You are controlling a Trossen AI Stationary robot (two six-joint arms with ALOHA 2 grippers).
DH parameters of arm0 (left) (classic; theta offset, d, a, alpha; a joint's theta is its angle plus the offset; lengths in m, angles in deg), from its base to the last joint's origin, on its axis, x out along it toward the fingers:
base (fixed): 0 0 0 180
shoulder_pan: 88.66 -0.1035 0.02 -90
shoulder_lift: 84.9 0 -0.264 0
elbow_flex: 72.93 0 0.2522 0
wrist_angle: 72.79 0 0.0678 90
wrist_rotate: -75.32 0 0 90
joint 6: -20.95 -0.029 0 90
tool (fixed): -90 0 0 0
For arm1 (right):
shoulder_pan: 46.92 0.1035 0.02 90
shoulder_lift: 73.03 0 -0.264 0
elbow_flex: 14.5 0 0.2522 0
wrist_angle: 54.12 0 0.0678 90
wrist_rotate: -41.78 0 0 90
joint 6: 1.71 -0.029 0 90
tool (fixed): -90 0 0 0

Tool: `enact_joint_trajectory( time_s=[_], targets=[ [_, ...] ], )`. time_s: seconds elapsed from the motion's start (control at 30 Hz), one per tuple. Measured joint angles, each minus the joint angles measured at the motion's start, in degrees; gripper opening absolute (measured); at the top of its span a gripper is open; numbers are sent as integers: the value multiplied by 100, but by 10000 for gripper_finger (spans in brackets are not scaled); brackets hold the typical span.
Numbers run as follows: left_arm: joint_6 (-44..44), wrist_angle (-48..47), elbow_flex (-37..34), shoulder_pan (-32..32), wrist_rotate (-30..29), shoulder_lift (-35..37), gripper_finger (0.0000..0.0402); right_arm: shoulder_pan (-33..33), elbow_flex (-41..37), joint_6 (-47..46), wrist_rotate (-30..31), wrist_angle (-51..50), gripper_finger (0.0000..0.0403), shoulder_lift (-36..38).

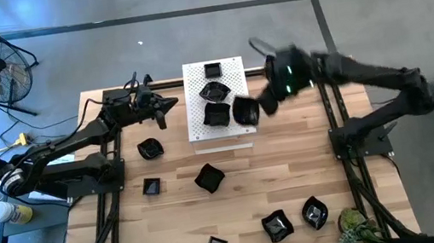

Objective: Pick & Place Mini shaped plates
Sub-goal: Stack the black leaf shaped plate on top of the black leaf shaped plate on the shelf

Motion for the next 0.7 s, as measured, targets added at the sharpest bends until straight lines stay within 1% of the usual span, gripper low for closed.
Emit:
enact_joint_trajectory(
  time_s=[0.07, 0.17, 0.23, 0.3, 0.4, 0.5, 0.6, 0.7],
  targets=[
    [4, 2, 0, 0, -70, 0, 0, -533, 566, 806, -381, -334, 12, -430],
    [52, 0, 0, 0, -23, 0, 0, -1176, 1430, 2049, -805, -834, 12, -1217],
    [138, 0, 0, 1, 36, 0, 0, -1497, 2017, 2770, -1097, -1099, 12, -1799],
    [157, -2, 0, 2, 43, 0, 0, -1727, 2618, 3416, -1237, -1378, 12, -2397],
    [153, -4, 0, 0, 43, 0, 0, -1937, 3555, 4331, -1280, -1826, 12, -3235],
    [153, -28, 0, 1, 42, 0, 0, -2021, 4436, 5051, -1315, -2189, 12, -3958],
    [151, -114, 0, 0, 43, 0, 0, -2017, 5154, 5550, -1318, -2380, 12, -4541],
    [155, -263, 0, 2, 46, 0, 0, -2006, 5627, 5835, -1353, -2425, 12, -4946]
  ],
)
